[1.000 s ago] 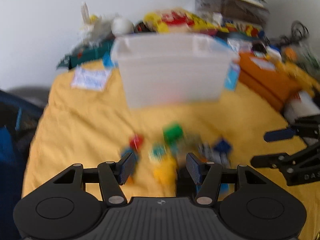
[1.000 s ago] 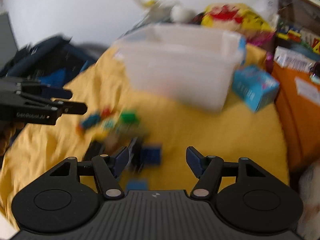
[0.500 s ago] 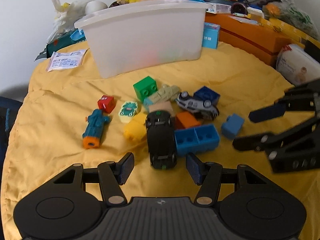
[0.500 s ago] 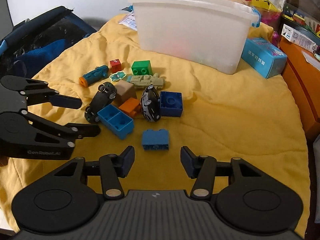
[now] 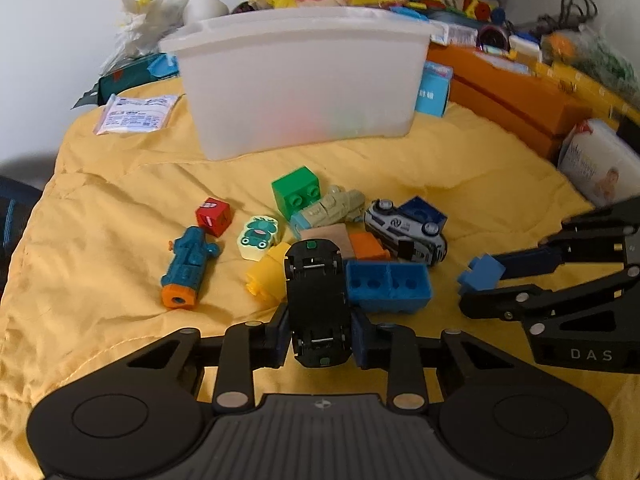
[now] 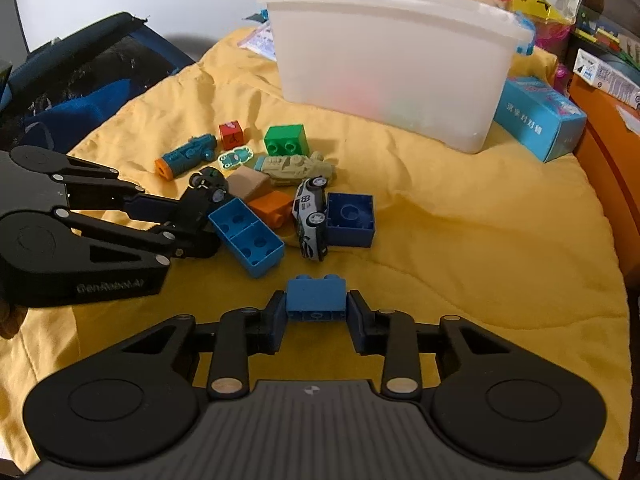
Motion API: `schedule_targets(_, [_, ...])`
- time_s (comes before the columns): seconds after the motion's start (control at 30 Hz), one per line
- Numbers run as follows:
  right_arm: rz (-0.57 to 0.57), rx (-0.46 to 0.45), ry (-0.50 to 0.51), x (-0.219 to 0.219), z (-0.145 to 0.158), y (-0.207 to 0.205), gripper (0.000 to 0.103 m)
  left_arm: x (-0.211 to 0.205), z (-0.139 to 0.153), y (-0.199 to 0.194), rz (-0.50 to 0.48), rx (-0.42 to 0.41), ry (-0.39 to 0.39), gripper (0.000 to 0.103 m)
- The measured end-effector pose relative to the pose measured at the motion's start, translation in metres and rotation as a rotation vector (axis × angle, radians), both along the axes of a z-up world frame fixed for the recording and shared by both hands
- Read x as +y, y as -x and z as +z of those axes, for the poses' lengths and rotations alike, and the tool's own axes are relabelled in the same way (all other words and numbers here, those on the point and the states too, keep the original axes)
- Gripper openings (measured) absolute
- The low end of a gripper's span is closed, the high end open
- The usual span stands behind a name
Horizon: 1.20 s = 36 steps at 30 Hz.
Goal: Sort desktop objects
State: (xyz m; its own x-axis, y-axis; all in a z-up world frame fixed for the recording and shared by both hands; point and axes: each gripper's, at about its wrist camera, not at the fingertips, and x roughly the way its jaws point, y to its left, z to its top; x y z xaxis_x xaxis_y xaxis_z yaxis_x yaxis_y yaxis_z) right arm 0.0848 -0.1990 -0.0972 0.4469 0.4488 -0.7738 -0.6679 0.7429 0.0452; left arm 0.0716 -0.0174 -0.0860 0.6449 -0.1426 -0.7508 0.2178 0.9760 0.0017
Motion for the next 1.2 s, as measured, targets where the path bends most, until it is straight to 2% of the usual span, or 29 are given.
schedule_targets(0.27, [0.008, -0.042, -0.047, -0.02, 0.022, 0.011, 0.035, 0.022, 0.034, 0.018, 0.045, -0.036, 0.073, 0.033])
schedule_targets(0.5, [-0.028, -0.073, -0.137, -0.03, 0.059, 0.008, 0.035, 0.033, 0.077, 0.016, 0.078, -0.11, 0.106, 0.033])
schedule_targets(0.63, [-0.05, -0.109, -0.184, -0.031, 0.087, -0.003, 0.035, 0.037, 0.102, 0.005, 0.102, -0.141, 0.133, 0.033])
schedule_targets(0.87, [-0.094, -0.182, -0.259, -0.03, 0.137, -0.036, 0.036, 0.037, 0.143, -0.024, 0.101, -0.217, 0.134, 0.034])
schedule_targets(1.0, [-0.114, -0.202, -0.282, -0.028, 0.154, -0.058, 0.036, 0.033, 0.162, -0.045, 0.087, -0.246, 0.121, 0.034])
schedule_targets(1.2, [-0.136, -0.21, -0.306, -0.019, 0.176, -0.096, 0.036, 0.031, 0.186, -0.083, 0.09, -0.269, 0.148, 0.033])
